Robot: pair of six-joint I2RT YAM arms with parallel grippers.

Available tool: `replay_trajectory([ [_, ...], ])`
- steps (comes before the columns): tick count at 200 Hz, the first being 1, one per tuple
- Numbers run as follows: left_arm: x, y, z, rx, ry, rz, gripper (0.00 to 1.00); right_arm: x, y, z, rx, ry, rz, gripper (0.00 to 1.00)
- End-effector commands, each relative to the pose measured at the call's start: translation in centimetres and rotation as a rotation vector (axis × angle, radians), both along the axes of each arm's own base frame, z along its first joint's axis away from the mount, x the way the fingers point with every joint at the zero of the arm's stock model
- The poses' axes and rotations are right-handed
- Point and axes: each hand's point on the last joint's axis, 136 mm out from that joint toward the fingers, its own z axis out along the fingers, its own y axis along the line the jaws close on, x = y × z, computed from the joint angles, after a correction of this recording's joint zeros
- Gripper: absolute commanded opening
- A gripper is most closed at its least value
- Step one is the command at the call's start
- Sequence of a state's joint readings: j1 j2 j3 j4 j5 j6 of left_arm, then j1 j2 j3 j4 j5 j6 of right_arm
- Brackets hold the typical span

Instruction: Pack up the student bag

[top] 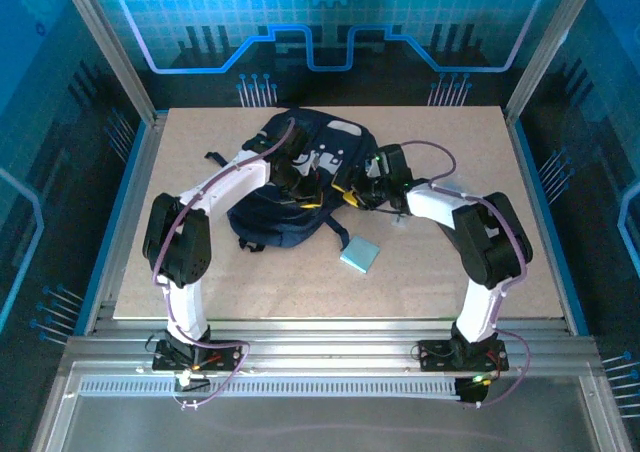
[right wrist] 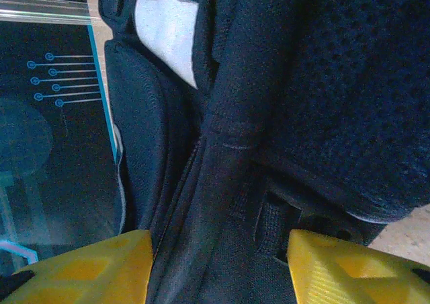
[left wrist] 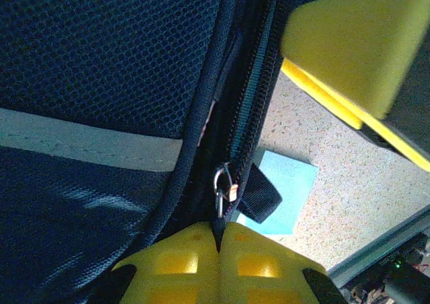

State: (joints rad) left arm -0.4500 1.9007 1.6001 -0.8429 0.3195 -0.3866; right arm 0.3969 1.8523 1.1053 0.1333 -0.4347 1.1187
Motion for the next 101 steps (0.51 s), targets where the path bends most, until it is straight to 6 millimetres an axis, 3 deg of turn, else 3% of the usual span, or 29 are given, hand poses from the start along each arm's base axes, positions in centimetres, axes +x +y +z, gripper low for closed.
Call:
replay_trajectory([
  [1, -1.5, -0.9, 1.2, -0.044, 0.015, -0.048, 0.00, 1.1, 2.0, 1.0, 0.028, -0.054, 0.009, 0.54],
  [16, -1.8, -1.0, 1.2, -0.043, 0.020, -0.059, 0.00, 1.6, 1.9, 0.1, -0.021, -0.048, -0.006, 0.43],
  [44, -2.6, 0.2, 0.6, 0.021, 0.033, -0.072, 0.00, 3.3, 0.6, -0.1, -0.038, -0.089, -0.063, 0.00],
  [77, -3.7, 3.5, -1.4, 0.182, 0.066, -0.070, 0.00, 4.9, -1.8, 1.5, -0.104, -0.151, -0.099, 0.00],
  [101, -4.2, 6.0, -1.7, 0.233, 0.073, -0.027, 0.00, 5.5, -3.7, 2.3, -0.157, -0.183, -0.132, 0.00],
])
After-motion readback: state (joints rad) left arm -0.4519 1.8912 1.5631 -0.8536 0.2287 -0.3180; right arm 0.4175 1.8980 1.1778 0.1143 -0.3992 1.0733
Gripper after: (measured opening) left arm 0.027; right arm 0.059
